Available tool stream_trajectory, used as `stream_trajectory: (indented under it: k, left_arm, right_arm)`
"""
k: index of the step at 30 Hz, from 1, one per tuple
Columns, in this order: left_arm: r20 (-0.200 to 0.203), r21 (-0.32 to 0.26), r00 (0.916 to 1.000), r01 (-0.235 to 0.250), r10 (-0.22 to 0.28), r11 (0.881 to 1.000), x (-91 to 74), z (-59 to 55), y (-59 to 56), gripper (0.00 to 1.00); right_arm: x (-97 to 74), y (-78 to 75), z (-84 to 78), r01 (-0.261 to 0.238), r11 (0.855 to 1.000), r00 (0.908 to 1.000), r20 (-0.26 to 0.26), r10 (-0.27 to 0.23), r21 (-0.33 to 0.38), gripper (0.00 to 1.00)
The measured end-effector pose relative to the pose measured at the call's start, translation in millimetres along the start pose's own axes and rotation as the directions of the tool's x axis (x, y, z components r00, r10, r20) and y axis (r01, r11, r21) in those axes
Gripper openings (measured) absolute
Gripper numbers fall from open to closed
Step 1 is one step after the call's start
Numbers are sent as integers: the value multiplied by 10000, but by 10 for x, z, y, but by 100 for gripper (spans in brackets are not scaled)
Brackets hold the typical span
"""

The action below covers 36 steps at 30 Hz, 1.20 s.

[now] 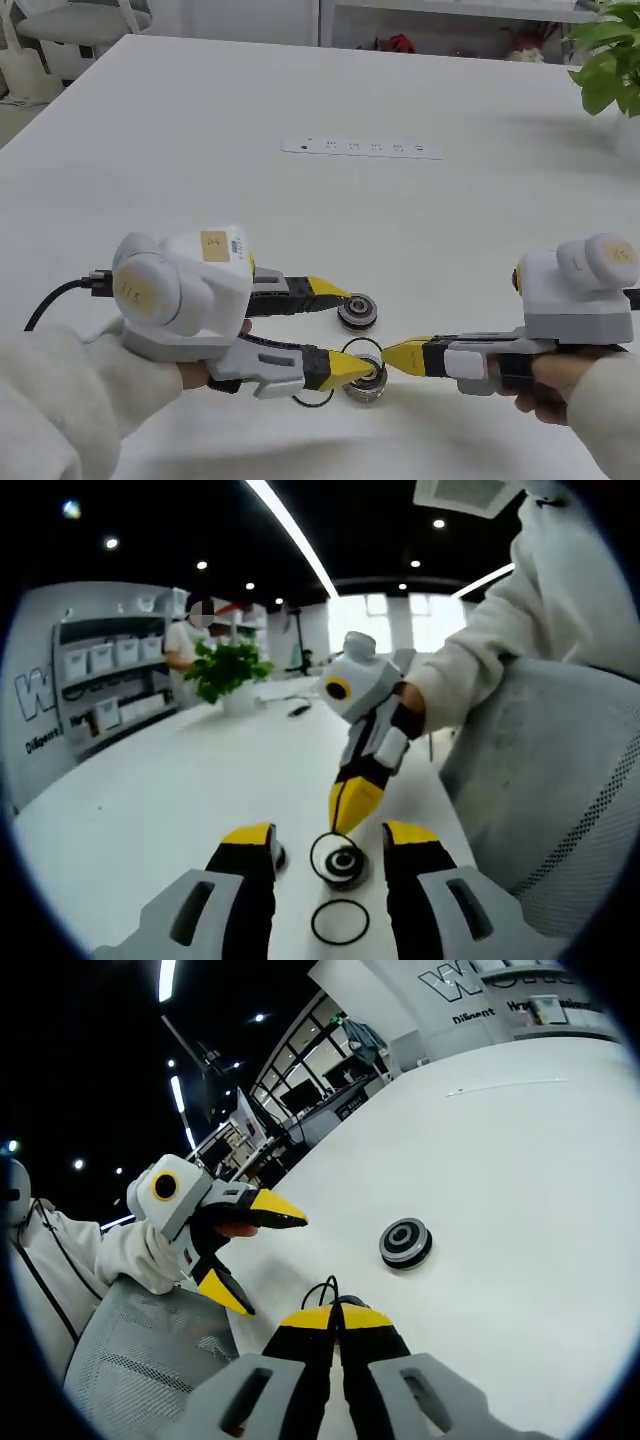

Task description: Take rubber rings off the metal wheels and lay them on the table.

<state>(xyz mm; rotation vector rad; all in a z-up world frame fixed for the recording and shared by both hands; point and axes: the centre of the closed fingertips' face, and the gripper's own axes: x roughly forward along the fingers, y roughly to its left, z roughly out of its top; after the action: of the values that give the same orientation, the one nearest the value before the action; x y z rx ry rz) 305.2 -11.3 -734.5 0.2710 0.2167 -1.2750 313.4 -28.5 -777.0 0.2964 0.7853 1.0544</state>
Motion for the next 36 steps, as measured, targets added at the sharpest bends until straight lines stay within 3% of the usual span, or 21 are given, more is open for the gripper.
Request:
stream_trajectory:
  k: [18, 29, 36]
  left_arm:
    - [505, -488, 9966, -628, 653, 9968, -241, 196, 131, 76]
    - [601, -498, 9970, -449, 479, 9978, -349, 305, 7, 97]
    - [644, -596, 9960, -582, 620, 9965, -452, 320, 11, 100]
  right_arm:
    - [-52, 58, 106, -15, 9999, 9990, 449, 10, 114, 0]
    - [-79, 135, 197, -156, 9996, 9968, 784, 136, 248, 0]
    - [-86, 186, 251, -279, 9991, 9951, 961, 248, 311, 0]
